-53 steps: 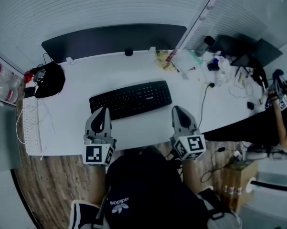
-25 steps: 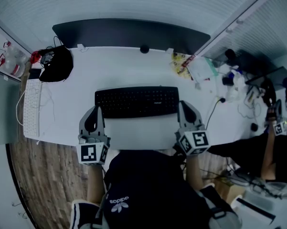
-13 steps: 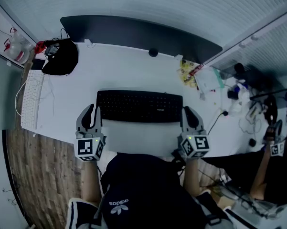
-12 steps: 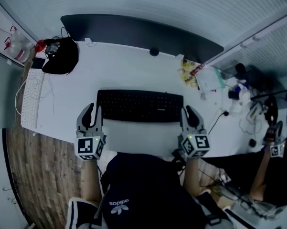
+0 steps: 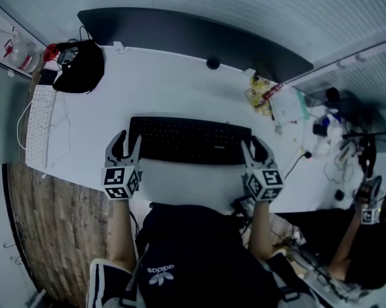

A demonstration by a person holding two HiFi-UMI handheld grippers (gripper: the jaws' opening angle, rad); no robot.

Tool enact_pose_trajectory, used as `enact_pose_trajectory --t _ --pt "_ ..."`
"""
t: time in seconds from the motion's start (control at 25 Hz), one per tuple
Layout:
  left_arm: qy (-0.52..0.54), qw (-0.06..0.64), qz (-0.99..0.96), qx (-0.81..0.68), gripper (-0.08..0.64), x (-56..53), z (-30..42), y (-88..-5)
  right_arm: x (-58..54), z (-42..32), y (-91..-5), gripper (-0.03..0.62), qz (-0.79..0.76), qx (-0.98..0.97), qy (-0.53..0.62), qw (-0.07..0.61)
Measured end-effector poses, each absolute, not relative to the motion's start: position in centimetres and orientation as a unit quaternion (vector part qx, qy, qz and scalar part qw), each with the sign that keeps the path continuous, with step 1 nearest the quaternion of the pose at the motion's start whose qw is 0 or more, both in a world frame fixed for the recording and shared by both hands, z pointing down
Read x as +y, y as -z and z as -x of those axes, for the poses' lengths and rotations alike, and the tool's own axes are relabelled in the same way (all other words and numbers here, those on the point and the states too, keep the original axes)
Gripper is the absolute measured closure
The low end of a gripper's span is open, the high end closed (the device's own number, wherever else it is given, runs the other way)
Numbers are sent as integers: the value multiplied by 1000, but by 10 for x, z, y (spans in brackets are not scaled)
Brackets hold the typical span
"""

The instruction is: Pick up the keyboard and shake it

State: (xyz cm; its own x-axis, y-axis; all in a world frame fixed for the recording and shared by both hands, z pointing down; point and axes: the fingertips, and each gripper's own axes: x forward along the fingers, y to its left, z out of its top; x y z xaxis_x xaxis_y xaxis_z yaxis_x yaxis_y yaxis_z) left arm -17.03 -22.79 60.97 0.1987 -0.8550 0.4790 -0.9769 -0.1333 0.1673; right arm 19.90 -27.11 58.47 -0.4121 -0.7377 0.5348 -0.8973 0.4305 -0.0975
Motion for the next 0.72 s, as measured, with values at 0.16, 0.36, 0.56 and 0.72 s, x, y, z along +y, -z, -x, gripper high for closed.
enact_pose_trajectory --t 0.16,0.36,0.56,0.72 --pt "-153 270 -729 -610 365 -234 176 -637 -282 -199 -606 445 -495 -812 -206 229" --pt "-173 317 -718 -595 354 -237 177 -665 -293 -205 -627 414 -497 -799 -227 251" --pt "-180 342 -712 -587 348 -239 180 -680 -297 -209 -639 413 -497 -792 -234 266" --pt "-185 353 -707 -584 346 -238 182 -689 -298 -213 -647 403 -499 -785 -241 278"
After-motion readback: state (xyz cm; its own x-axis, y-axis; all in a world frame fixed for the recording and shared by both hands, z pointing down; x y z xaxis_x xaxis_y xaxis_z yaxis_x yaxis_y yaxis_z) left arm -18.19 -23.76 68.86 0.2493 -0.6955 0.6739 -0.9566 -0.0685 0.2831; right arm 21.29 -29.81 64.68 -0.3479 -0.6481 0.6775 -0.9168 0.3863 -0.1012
